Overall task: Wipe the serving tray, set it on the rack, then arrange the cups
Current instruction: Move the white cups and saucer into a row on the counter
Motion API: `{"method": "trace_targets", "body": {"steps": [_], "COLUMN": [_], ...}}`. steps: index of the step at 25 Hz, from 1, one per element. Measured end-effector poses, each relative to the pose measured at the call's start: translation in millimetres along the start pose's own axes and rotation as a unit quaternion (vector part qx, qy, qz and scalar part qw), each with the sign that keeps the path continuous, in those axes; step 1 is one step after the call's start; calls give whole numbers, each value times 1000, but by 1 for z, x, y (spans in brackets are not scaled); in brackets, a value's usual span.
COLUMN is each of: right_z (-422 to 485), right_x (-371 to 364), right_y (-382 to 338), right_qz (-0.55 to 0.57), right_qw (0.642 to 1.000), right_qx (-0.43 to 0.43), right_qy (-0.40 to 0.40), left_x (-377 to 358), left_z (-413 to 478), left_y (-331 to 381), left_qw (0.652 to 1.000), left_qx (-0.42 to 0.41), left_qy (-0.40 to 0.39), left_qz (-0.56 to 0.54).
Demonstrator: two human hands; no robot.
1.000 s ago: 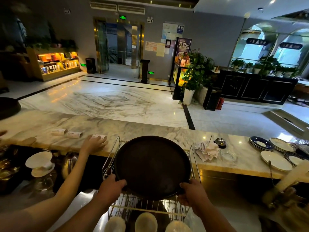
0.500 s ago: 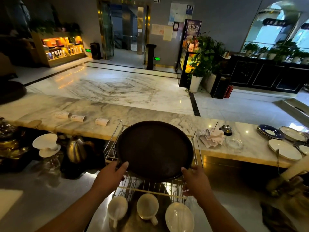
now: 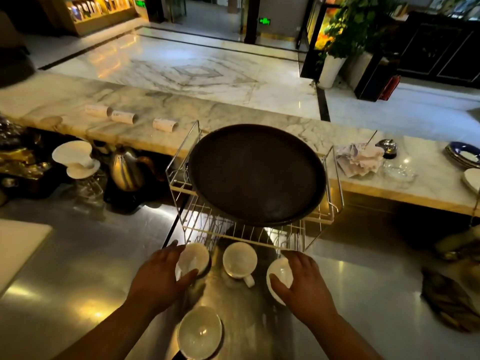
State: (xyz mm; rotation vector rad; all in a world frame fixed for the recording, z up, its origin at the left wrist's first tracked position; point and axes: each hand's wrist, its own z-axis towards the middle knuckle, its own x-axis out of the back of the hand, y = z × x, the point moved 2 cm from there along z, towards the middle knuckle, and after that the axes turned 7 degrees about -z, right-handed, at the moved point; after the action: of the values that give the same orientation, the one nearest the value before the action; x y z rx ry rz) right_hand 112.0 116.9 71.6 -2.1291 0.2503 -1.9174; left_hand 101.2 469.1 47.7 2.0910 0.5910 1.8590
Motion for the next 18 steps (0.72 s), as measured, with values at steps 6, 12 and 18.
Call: {"method": "trace_targets", "body": {"steps": [6,12,18], "right_z": [-4,13,23], "right_x": [-61,-110,-129], "right_y": [-18,-28,-29], "right_qz": [-45,193,344], "right_qw": [998,952,876], "right_qx": [42,-158,-250], "right_qy": [-19,-177,-226], "left_x": [-43,-63,-73], "left_z": [-9,1,-2], "left_y": [-24,-24,-7], "left_qw": [994,967,846], "left_qx": [99,222,315], "left_qy": [-32,-72,-63], "left_qz": [33,-99,-426]}}
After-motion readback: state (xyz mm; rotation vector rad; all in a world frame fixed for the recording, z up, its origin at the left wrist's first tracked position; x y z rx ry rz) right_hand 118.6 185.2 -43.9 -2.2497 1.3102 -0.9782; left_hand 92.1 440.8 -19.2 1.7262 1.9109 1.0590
